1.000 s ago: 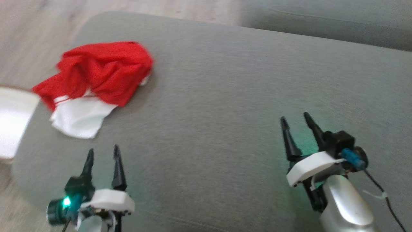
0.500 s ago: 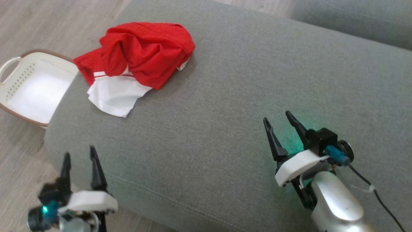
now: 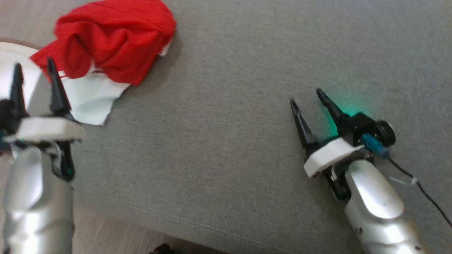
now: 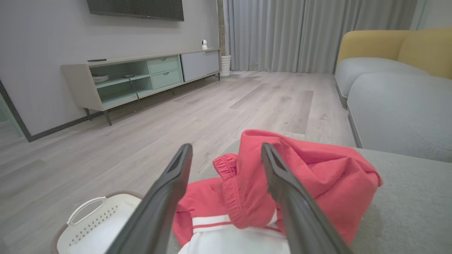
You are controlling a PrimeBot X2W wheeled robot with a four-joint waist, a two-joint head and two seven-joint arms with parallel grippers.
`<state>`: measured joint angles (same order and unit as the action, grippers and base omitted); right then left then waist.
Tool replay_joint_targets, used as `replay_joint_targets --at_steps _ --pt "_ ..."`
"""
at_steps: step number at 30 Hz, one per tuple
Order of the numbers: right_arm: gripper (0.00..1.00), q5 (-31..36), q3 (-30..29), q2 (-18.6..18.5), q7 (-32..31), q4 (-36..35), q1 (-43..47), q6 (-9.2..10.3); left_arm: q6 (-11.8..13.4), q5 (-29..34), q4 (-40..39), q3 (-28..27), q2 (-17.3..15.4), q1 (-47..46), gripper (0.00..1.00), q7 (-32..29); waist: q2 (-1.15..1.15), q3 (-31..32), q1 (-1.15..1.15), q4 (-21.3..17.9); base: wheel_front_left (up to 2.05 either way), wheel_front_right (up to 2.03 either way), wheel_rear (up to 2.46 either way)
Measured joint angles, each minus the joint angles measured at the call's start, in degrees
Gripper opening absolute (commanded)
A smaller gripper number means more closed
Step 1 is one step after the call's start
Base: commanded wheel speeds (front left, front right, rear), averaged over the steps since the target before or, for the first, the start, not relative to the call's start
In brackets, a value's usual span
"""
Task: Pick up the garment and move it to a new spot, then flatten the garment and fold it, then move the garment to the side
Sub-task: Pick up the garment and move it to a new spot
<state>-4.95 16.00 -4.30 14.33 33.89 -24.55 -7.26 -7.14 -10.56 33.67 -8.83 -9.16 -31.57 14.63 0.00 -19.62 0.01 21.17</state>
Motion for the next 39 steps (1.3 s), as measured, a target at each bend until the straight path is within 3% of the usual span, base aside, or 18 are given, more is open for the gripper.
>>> replay_joint_targets --at_steps 7,14,15,16,23,33,36,39 --pt "1.00 0.0 1.5 -0.3 0.4 -4.0 -2.6 -0.01 -0.4 -2.5 11.4 5.3 -5.1 -10.4 1.00 0.1 0.00 -4.4 0.00 -3.7 0.00 0.00 0.00" --pt "1.00 -0.1 2.2 -0.3 0.6 -5.9 -4.5 -0.02 -0.4 -6.6 22.2 7.1 -6.9 -14.6 1.00 -1.0 0.00 -7.1 -0.01 -7.0 0.00 0.00 0.00" --pt "1.00 -0.1 2.2 -0.3 0.6 -6.1 -4.6 -0.03 -0.4 -6.6 23.4 7.3 -6.9 -14.9 0.61 -1.0 0.00 -7.4 -0.01 -7.3 0.00 0.00 0.00" --pt "1.00 -0.1 2.2 -0.3 0.6 -6.2 -4.7 -0.03 -0.4 -6.6 24.2 7.6 -6.9 -15.2 0.00 -1.0 0.00 -7.5 -0.01 -7.6 0.00 0.00 0.00" --pt "1.00 -1.0 0.4 -0.3 0.6 -5.1 -5.1 -0.03 -0.4 -5.4 23.3 11.0 -9.0 -16.7 0.00 -0.3 0.00 -6.2 0.00 -8.6 0.00 0.00 0.00" --pt "1.00 -3.3 -1.1 0.1 0.5 -3.2 1.0 -0.03 -0.5 -1.3 3.1 18.7 -10.3 -17.6 0.00 0.0 0.00 0.7 -0.02 -11.4 0.00 0.00 0.00" --pt "1.00 -4.2 -1.1 0.3 0.5 -3.2 1.6 -0.03 -0.4 -1.3 -0.9 22.1 -9.5 -17.6 0.00 0.1 0.00 2.7 -0.02 -13.5 0.00 0.00 0.00" --pt "1.00 -5.7 -1.3 0.3 0.5 -3.0 3.2 -0.03 -0.4 -3.6 -3.7 24.0 -5.9 -17.5 0.00 0.1 0.00 5.3 -0.02 -15.5 0.00 0.00 0.00"
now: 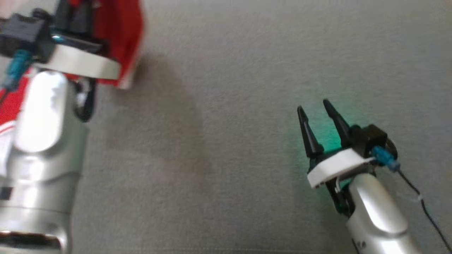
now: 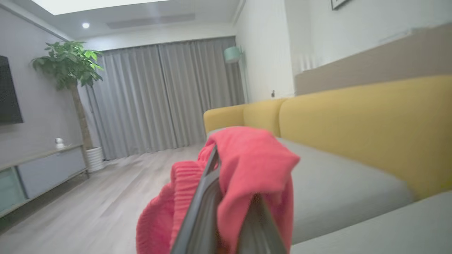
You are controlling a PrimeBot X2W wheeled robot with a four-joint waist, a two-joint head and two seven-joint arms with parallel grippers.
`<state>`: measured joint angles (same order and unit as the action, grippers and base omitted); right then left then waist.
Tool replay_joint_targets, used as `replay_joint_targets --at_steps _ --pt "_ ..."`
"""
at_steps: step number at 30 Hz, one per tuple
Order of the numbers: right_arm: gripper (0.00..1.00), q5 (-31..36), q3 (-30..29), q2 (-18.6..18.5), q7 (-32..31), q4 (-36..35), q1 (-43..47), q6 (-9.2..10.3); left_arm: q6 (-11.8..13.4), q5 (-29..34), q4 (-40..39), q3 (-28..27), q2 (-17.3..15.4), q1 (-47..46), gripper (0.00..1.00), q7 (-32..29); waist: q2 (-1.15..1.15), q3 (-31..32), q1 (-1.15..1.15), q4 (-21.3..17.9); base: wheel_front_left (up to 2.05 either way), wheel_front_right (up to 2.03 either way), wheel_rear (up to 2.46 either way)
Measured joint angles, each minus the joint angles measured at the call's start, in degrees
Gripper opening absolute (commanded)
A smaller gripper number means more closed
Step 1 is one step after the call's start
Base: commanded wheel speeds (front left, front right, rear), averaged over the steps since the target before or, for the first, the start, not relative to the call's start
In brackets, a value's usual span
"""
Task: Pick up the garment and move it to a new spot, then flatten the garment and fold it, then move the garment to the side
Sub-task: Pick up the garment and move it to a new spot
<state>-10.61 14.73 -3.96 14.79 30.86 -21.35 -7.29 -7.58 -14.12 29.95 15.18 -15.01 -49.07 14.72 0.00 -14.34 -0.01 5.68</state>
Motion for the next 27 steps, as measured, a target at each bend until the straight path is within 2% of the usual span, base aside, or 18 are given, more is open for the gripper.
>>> replay_joint_targets --at_steps 10,14,15,16,17,18,23,27 --pt "1.00 -2.5 0.4 0.3 0.0 0.7 5.0 0.00 0.0 -5.1 -3.1 3.5 10.5 3.4 0.00 0.0 0.00 7.3 -0.01 -7.8 0.00 0.00 0.00" --pt "1.00 -2.5 0.0 0.3 0.0 0.5 5.9 0.00 0.6 -6.7 -1.9 3.5 12.5 6.7 0.00 0.0 0.00 8.6 0.00 -10.3 0.00 0.00 0.00" --pt "1.00 -2.5 -0.1 0.3 0.0 0.5 6.0 0.00 1.2 -6.7 -1.0 3.5 12.6 8.2 0.04 0.0 0.00 8.7 -0.01 -10.8 0.00 0.00 0.00" --pt "1.00 -2.6 -0.2 0.3 0.0 0.5 6.0 0.00 1.6 -6.7 -0.1 3.6 12.7 9.8 0.35 0.0 0.00 8.7 0.00 -11.0 0.00 0.00 0.00" --pt "1.00 -2.8 -0.2 0.3 0.0 0.5 6.1 0.00 2.4 -6.7 0.9 3.4 12.8 11.7 0.94 0.0 0.00 8.7 0.00 -11.2 0.00 0.00 0.00" --pt "1.00 -3.1 -0.3 0.3 0.0 0.5 6.2 0.00 3.2 -6.5 2.2 3.4 12.8 13.9 1.00 0.0 0.00 8.6 0.01 -11.2 0.00 0.00 0.00" --pt "1.00 -3.0 -0.7 0.4 0.0 0.5 6.9 0.00 6.6 -3.2 7.5 1.3 12.4 24.9 1.00 0.0 0.00 8.9 0.01 -10.7 0.00 0.00 0.00" --pt "1.00 -3.0 -1.9 0.5 0.0 0.5 7.0 0.00 7.2 -2.4 7.2 -2.6 11.7 30.4 1.00 0.0 0.00 9.9 0.01 -9.7 0.00 0.00 0.00"
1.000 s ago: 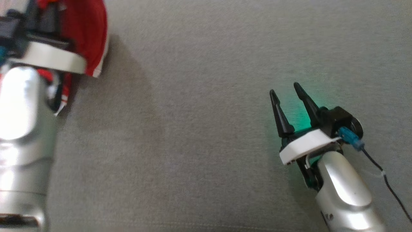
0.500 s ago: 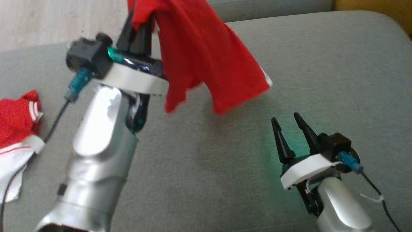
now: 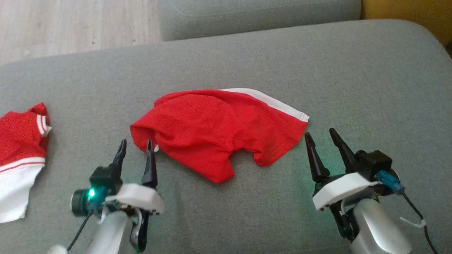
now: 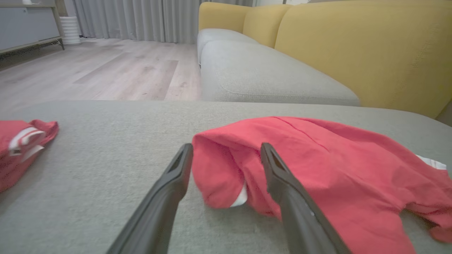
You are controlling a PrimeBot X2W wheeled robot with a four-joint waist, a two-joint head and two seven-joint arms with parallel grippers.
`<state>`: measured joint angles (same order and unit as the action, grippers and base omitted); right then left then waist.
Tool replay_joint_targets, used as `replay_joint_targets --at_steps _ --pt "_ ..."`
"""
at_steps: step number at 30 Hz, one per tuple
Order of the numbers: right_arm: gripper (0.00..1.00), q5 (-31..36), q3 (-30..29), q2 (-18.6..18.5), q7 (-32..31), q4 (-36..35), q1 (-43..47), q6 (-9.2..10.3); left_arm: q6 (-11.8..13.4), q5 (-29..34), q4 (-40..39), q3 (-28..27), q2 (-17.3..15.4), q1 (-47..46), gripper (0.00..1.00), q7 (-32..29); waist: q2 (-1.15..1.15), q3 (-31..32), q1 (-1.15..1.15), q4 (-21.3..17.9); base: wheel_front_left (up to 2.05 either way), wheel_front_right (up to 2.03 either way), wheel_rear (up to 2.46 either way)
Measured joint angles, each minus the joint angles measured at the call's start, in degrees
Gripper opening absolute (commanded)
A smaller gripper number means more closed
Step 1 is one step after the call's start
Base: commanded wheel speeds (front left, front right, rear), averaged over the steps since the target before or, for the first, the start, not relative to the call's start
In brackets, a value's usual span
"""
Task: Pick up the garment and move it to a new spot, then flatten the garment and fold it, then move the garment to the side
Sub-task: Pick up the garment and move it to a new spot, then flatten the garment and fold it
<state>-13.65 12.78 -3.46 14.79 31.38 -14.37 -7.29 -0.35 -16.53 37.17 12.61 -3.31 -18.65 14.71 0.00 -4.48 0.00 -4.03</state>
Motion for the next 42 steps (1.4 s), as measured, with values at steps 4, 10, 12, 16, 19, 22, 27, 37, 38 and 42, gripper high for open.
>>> replay_joint_targets --at_steps 4,10,12,16,19,22,27,37,38,42 --pt "1.00 0.0 -0.6 0.0 0.0 0.0 0.4 0.00 0.0 1.6 -2.6 -2.4 -0.2 3.4 1.00 0.0 0.00 1.1 0.00 0.6 0.00 0.00 0.00" --pt "1.00 0.1 -2.7 0.1 0.0 -0.1 4.5 0.00 -0.7 6.0 -9.4 -5.9 -0.1 13.5 1.00 0.0 0.00 3.7 -0.01 1.9 0.00 0.00 0.00" --pt "1.00 0.1 -2.9 0.2 0.0 0.0 5.0 0.00 -1.2 7.4 -10.6 -5.9 0.0 15.7 1.00 0.0 0.00 4.1 -0.01 2.2 0.00 0.00 0.00" --pt "1.00 0.1 -3.0 0.4 0.0 0.1 5.8 0.00 -1.2 7.5 -11.7 -7.2 0.3 18.4 1.00 0.0 0.00 4.3 -0.01 2.3 0.00 0.00 0.00" --pt "1.00 0.7 -3.3 0.5 0.0 0.4 5.7 0.00 -1.2 7.5 -12.2 -7.1 0.4 18.7 1.00 0.0 0.00 3.9 0.00 2.4 0.00 0.00 0.00" --pt "1.00 1.6 -4.5 0.6 0.0 1.5 5.5 0.00 -1.8 7.5 -12.3 -6.9 0.4 18.6 1.00 0.0 0.00 2.9 0.00 2.8 0.00 0.00 0.00" --pt "1.00 2.6 -8.2 0.6 0.0 3.7 1.1 0.00 -1.7 5.9 -12.7 -4.7 0.5 16.2 1.00 0.0 0.00 -0.1 0.01 3.8 0.00 0.00 0.00" --pt "1.00 8.6 -17.0 0.6 0.0 15.1 -11.9 0.00 -1.6 4.8 -12.3 -1.0 0.6 12.7 1.00 0.0 0.00 -6.2 0.01 8.9 0.00 0.00 0.00" --pt "1.00 9.5 -17.8 0.6 0.0 16.3 -12.3 0.00 -1.6 4.7 -12.2 -0.8 0.6 12.7 1.00 0.0 0.00 -6.6 0.01 9.5 0.00 0.00 0.00" --pt "1.00 12.0 -21.0 0.6 0.0 20.7 -13.0 0.00 -1.1 3.8 -12.0 0.1 0.6 11.8 1.00 0.0 0.00 -8.1 0.01 12.0 0.00 0.00 0.00"
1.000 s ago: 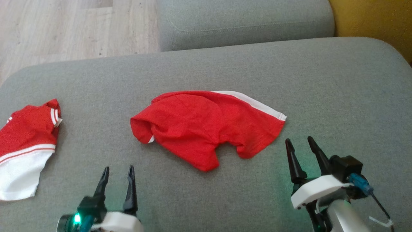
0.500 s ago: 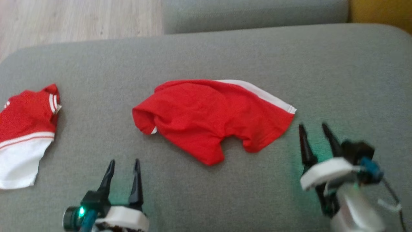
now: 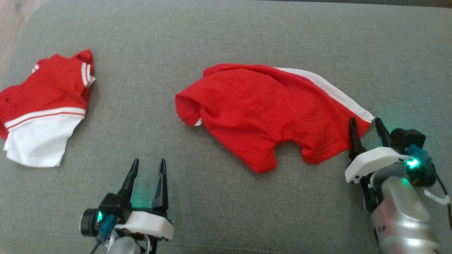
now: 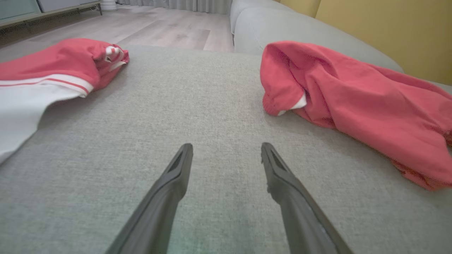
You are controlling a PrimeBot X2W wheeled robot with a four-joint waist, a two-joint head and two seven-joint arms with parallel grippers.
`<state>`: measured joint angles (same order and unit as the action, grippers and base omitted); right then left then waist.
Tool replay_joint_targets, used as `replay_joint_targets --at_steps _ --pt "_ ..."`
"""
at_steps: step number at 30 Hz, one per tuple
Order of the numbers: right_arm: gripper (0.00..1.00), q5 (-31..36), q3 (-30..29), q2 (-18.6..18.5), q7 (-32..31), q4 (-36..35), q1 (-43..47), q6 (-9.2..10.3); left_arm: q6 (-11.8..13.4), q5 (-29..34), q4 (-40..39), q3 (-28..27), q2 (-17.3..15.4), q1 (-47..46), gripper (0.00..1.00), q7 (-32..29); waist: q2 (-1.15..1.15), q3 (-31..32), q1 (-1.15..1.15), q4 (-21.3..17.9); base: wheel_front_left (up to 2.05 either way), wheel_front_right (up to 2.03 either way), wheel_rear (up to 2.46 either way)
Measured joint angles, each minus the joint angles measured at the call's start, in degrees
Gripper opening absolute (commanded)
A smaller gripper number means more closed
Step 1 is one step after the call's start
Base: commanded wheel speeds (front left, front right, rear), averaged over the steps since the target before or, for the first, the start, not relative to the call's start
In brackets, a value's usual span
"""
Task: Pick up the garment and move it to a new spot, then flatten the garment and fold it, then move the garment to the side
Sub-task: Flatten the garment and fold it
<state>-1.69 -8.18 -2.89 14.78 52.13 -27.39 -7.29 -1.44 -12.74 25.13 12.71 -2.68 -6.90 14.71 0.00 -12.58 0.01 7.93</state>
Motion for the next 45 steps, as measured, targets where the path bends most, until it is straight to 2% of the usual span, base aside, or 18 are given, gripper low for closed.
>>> replay_joint_targets --at_steps 1,2,8,14,20,25,29,34,37,40,45 --pt "0.44 0.0 0.0 0.0 0.0 0.8 -0.1 0.00 0.1 0.0 -0.2 0.0 0.0 -0.4 1.00 0.0 0.00 -0.2 0.00 0.5 0.00 0.00 0.00" --pt "0.00 0.0 -0.1 0.0 0.2 1.2 -0.3 0.00 0.3 -0.4 -0.3 0.0 0.0 -0.7 1.00 0.0 0.00 -0.5 -0.01 0.9 0.00 0.00 0.00" --pt "0.00 0.0 -0.8 0.0 0.0 -0.4 -1.0 0.00 0.4 -0.5 -0.3 -0.1 0.0 -1.0 1.00 0.0 0.00 -0.5 -0.01 1.3 0.00 0.00 0.00" --pt "0.00 -0.8 0.8 -0.4 -0.1 -12.4 -2.0 0.00 0.4 -1.0 -0.3 0.3 0.0 -1.0 1.00 0.0 0.00 1.1 -0.01 1.5 0.00 0.00 0.00" --pt "0.00 -4.3 10.2 -3.0 -0.1 -22.0 -16.5 0.00 0.4 -2.5 0.3 2.0 0.0 -0.9 1.00 0.0 0.00 3.3 -0.01 3.0 0.00 0.00 0.00" --pt "0.00 -6.7 19.2 -3.5 -0.1 -23.3 -28.3 0.00 0.4 -3.9 0.5 4.1 0.0 -0.3 1.00 0.0 0.00 5.2 -0.01 5.8 0.00 0.00 0.00" --pt "0.00 -10.4 27.5 -3.2 -0.1 -23.9 -30.9 0.00 0.5 -3.9 0.6 4.3 0.0 1.7 1.00 0.0 0.00 6.8 -0.02 7.3 0.00 0.00 0.00" --pt "0.00 -14.7 32.7 -2.9 -0.1 -25.7 -29.3 0.00 0.9 -3.8 0.7 4.0 -0.1 3.6 1.00 0.0 0.00 7.9 -0.02 7.1 0.00 0.00 0.00" --pt "0.00 -17.2 33.8 -3.7 -0.1 -28.3 -23.7 0.00 0.9 -3.8 1.2 3.8 -0.1 4.1 1.00 0.0 0.00 8.0 -0.02 5.5 0.00 0.00 0.00" --pt "0.00 -18.5 31.6 -6.2 -0.1 -29.9 -15.0 0.00 0.9 -3.2 1.4 3.4 -0.1 4.1 1.00 0.0 0.00 8.0 -0.02 3.5 0.00 0.00 0.00" --pt "0.00 -19.1 25.6 -10.7 -0.1 -28.5 -0.3 0.00 0.4 -2.4 1.5 2.4 -0.1 4.0 1.00 0.0 0.00 8.0 -0.02 0.0 0.00 0.00 0.00"
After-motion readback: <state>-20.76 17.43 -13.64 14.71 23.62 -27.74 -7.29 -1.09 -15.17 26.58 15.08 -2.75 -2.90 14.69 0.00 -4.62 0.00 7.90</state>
